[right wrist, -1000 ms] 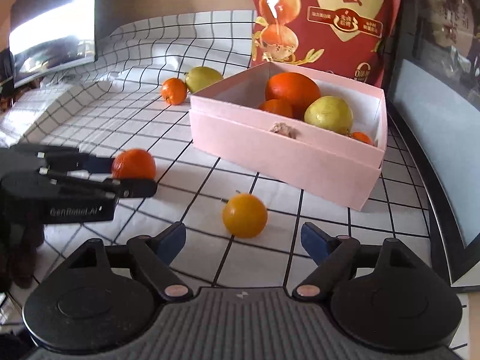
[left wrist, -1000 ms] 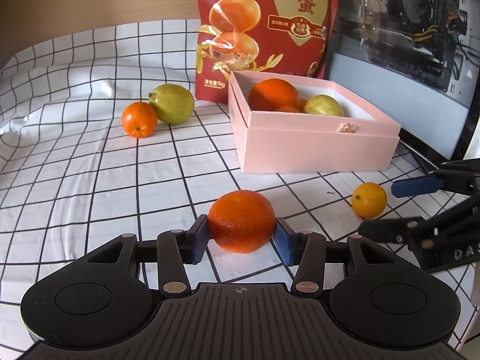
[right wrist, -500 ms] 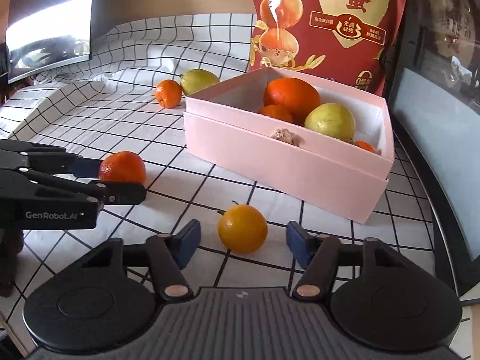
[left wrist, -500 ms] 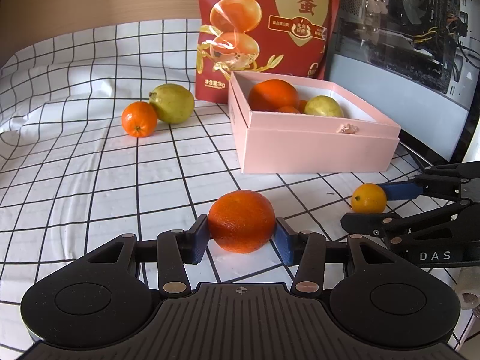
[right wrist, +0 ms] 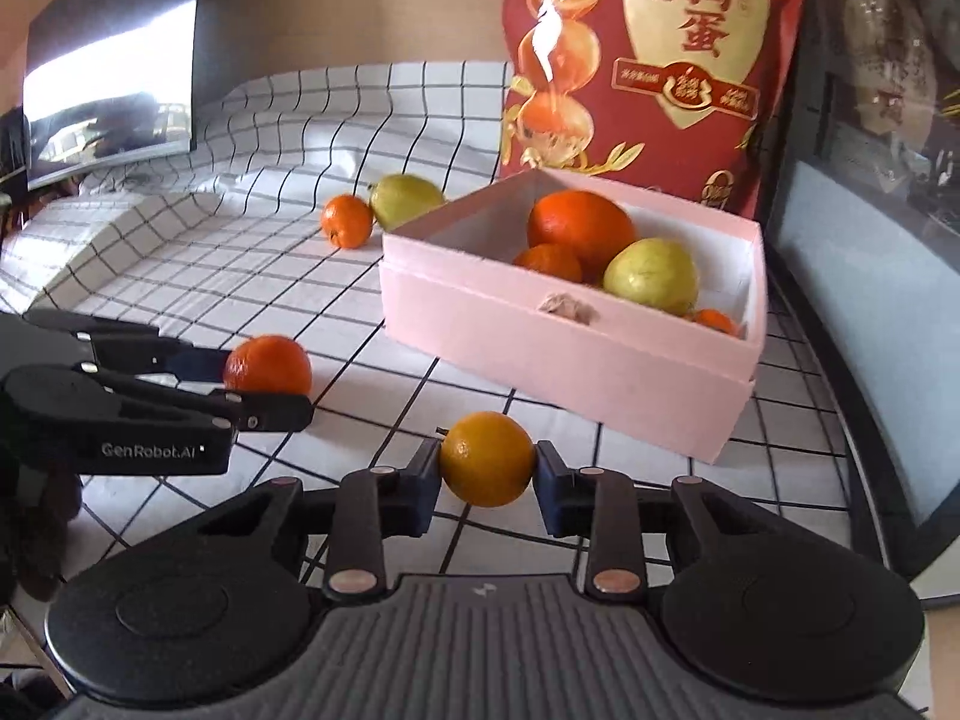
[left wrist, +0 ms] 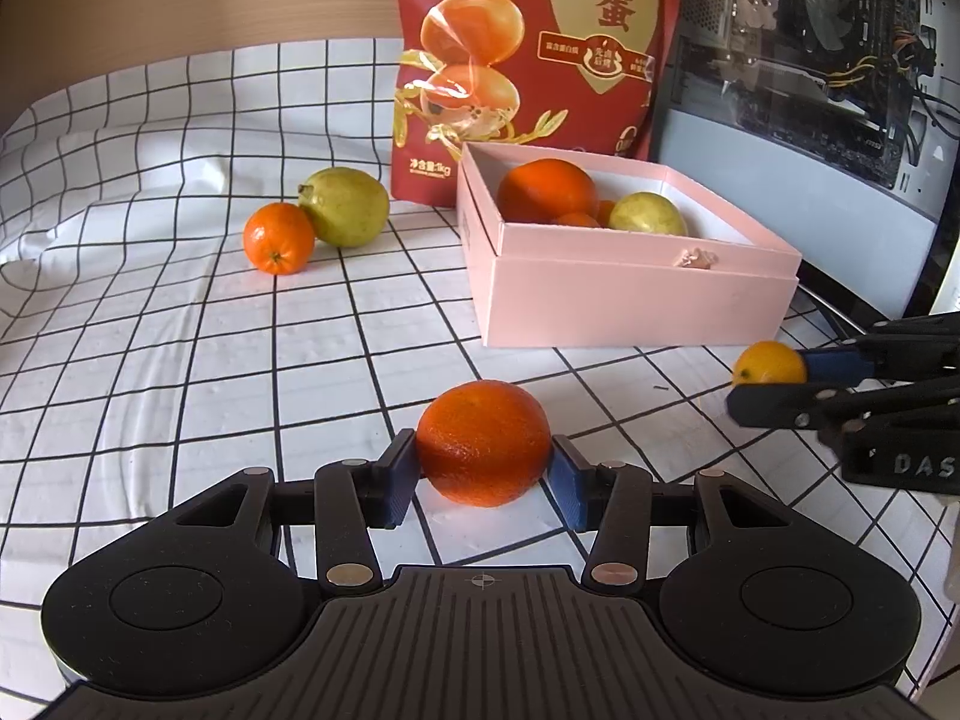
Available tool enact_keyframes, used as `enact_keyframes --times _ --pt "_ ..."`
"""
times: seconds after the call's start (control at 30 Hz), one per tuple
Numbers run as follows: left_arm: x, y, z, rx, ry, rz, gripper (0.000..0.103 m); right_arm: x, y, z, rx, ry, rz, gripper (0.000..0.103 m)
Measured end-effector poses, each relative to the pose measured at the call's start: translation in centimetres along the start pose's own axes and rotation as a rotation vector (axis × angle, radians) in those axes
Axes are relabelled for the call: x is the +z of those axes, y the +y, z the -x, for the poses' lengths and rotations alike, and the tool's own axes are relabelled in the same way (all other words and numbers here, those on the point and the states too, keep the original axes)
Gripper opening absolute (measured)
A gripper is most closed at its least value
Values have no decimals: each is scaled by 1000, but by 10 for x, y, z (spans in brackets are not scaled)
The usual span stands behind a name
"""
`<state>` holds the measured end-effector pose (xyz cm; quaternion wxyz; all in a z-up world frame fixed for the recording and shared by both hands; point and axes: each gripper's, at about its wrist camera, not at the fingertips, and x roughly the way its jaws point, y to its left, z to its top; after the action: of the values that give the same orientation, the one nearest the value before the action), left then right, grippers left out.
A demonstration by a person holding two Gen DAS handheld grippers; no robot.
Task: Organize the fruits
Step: 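Carry the orange and tangerine over the pink box and release both tools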
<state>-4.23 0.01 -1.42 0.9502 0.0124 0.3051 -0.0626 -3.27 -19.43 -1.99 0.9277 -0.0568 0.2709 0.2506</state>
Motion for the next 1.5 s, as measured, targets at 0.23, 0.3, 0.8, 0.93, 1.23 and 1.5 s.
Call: enact_keyframes --times 0.23,0.3,0.8,0.93,1.23,1.5 --pt "0 0 0 3 0 -1 52 -6 -9 4 -19 10 -23 32" --pt "0 0 0 2 0 0 52 -9 -10 1 -32 17 -22 32" --pt "30 -8 31 -144 -145 35 50 -7 -28 16 -69 -5 -60 32" --pt "79 -19 45 -180 -254 -23 50 16 -35 34 -69 -53 -70 32" --pt "117 -7 -36 -271 -320 154 50 126 -42 59 -158 -177 -69 32" --pt "104 -10 -63 -248 -210 73 50 184 -78 -3 -189 -42 -252 32"
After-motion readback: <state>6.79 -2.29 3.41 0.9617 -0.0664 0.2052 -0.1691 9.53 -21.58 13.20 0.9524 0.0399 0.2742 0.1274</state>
